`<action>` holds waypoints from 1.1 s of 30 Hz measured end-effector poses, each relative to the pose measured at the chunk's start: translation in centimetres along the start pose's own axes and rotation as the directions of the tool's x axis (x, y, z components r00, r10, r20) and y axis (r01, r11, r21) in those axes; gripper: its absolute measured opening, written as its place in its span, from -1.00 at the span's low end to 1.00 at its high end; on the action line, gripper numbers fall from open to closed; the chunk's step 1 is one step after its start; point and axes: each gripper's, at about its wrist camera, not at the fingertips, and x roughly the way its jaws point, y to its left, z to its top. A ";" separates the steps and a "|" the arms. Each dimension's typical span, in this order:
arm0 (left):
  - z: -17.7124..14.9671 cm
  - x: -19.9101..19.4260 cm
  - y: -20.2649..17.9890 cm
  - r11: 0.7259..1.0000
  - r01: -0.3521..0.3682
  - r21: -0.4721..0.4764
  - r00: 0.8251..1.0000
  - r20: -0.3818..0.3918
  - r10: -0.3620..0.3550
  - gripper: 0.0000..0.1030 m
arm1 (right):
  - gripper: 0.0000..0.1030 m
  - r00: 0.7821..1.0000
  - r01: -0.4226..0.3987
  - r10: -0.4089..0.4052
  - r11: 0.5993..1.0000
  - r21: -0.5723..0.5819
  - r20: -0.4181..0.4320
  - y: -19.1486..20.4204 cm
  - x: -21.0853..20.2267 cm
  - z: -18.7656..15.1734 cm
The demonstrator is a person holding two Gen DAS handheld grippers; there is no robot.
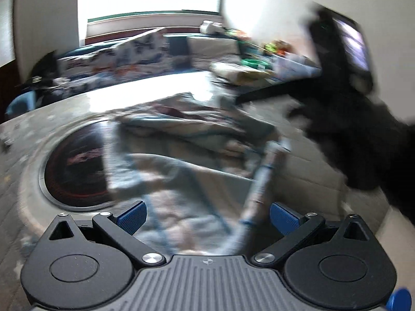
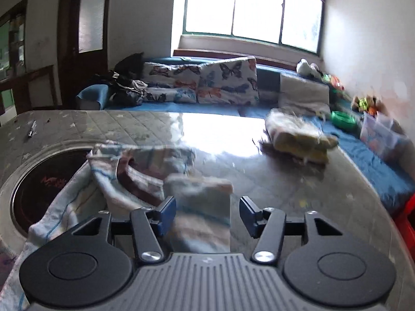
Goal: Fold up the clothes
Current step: 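Grasp another towel edge with the left gripper while the right gripper holds its edge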
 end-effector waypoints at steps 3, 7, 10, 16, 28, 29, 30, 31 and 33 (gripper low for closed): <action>-0.6 1.1 -1.3 0.998 0.035 0.044 0.999 -0.032 -0.034 0.97 | 0.24 1.000 -0.027 0.027 0.998 -0.058 0.011 0.9 1.2 1.2; -1.6 2.5 -2.2 0.995 0.033 0.092 0.997 -0.075 -0.026 0.72 | 0.29 1.000 -0.028 0.026 0.988 -0.153 -0.011 2.2 3.3 1.7; -2.0 2.9 -1.6 0.995 0.008 0.096 0.996 -0.093 0.001 0.46 | 0.29 0.997 0.008 -0.020 0.988 -0.156 -0.074 2.2 4.8 1.4; -1.8 2.1 1.1 0.997 -0.021 0.075 0.997 -0.072 0.026 -0.36 | 0.30 0.978 0.072 -0.110 0.975 -0.208 -0.177 1.3 5.7 -1.4; -0.4 2.3 8.8 0.954 -0.300 0.004 0.952 -0.066 0.300 -0.64 | 0.44 0.978 -0.016 -0.013 0.991 -0.135 -0.209 2.4 0.2 -4.7; -0.2 2.3 9.4 0.945 -0.327 0.000 0.943 -0.067 0.326 -0.65 | 0.44 0.978 -0.043 0.016 0.991 -0.124 -0.210 2.9 -0.4 -4.9; -0.1 2.4 10.1 0.935 -0.353 -0.005 0.933 -0.068 0.352 -0.66 | 0.44 0.977 -0.070 0.045 0.991 -0.112 -0.211 3.4 -1.0 -5.0; 0.0 2.4 10.8 0.925 -0.380 -0.009 0.923 -0.069 0.378 -0.69 | 0.44 0.975 -0.096 0.072 0.990 -0.102 -0.209 3.9 -1.6 -5.2; 0.3 2.6 12.2 0.902 -0.431 -0.018 0.900 -0.072 0.429 -0.70 | 0.44 0.976 -0.133 0.114 0.987 -0.095 -0.187 4.7 -2.5 -4.8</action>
